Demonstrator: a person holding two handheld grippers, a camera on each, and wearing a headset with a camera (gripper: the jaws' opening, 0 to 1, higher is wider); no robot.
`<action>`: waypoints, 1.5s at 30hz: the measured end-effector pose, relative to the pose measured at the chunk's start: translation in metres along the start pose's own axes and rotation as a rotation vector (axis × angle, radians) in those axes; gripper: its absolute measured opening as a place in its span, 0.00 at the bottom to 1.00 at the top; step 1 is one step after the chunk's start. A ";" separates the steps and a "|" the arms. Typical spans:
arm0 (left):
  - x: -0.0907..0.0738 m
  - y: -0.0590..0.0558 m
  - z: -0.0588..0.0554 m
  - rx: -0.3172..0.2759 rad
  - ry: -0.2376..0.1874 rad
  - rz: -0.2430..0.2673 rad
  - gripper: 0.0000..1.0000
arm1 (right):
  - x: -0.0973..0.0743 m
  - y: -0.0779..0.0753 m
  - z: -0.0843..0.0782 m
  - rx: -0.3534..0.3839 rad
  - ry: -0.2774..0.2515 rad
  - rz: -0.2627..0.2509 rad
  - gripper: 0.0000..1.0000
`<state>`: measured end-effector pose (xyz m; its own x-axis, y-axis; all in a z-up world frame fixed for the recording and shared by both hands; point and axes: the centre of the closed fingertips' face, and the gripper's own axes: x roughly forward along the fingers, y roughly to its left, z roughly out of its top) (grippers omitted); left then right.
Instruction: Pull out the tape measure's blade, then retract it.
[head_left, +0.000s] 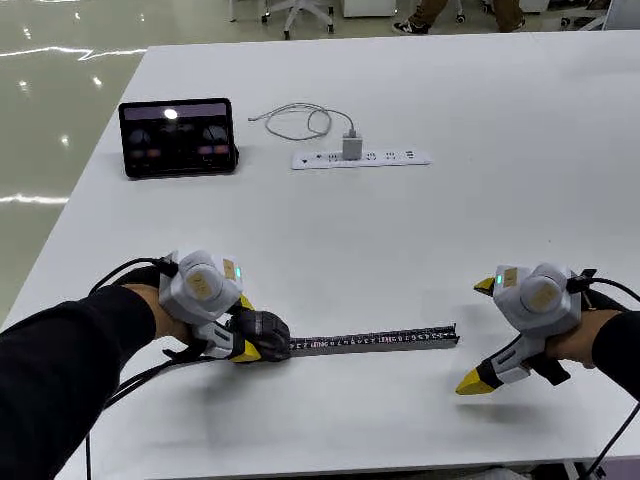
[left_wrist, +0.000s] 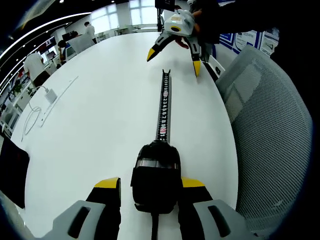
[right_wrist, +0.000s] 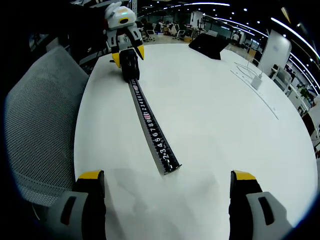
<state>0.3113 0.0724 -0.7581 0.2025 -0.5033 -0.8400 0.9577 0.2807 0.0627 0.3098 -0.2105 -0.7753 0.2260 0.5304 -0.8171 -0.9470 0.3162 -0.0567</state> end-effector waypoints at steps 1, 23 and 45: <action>-0.001 0.002 -0.001 -0.019 -0.004 0.008 0.45 | -0.001 0.000 0.001 0.003 -0.006 -0.003 1.00; -0.056 0.027 -0.036 -0.472 -0.207 0.261 1.00 | -0.020 -0.003 -0.002 0.150 -0.121 -0.118 1.00; -0.122 0.012 -0.083 -0.593 -0.384 0.437 1.00 | -0.069 0.016 -0.019 0.280 -0.262 -0.271 1.00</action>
<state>0.2808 0.2048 -0.6991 0.6897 -0.4632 -0.5565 0.5322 0.8455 -0.0441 0.2750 -0.2574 -0.7306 0.5408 0.5689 -0.6196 -0.7560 0.6517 -0.0615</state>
